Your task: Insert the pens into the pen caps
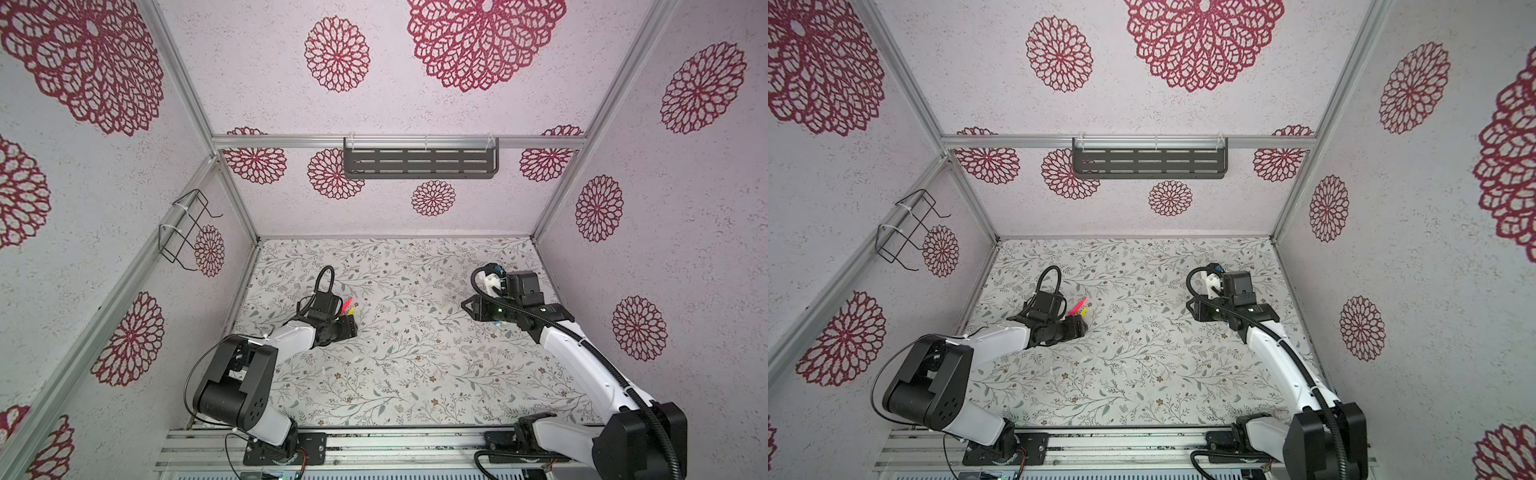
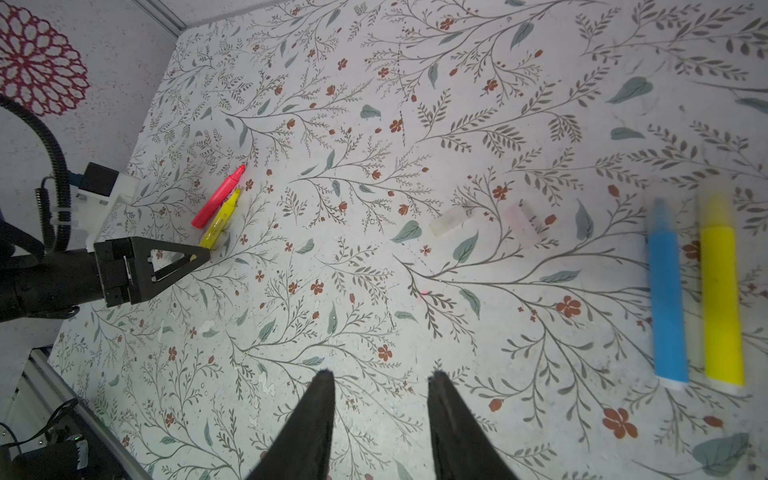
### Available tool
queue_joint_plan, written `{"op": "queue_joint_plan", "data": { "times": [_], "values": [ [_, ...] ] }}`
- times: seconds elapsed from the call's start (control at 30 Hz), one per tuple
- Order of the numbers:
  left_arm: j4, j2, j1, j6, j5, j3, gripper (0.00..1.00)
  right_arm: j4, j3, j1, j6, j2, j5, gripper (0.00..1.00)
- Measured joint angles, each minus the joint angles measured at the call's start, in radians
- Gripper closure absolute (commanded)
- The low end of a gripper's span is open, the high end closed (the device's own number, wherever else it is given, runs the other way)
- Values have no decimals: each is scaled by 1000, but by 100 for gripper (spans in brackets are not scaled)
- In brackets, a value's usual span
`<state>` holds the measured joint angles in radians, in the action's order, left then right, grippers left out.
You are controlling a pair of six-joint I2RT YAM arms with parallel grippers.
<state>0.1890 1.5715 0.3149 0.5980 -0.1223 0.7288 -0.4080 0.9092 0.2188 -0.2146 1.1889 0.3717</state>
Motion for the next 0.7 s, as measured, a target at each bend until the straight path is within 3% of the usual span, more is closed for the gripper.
{"op": "queue_joint_plan", "data": {
  "times": [0.3, 0.7],
  "values": [
    [75, 57, 5, -54, 42, 106, 36, -2, -5, 0, -6, -2, -2, 59],
    [169, 116, 11, -102, 72, 166, 41, -8, -5, 0, -6, -28, -6, 59]
  ]
}}
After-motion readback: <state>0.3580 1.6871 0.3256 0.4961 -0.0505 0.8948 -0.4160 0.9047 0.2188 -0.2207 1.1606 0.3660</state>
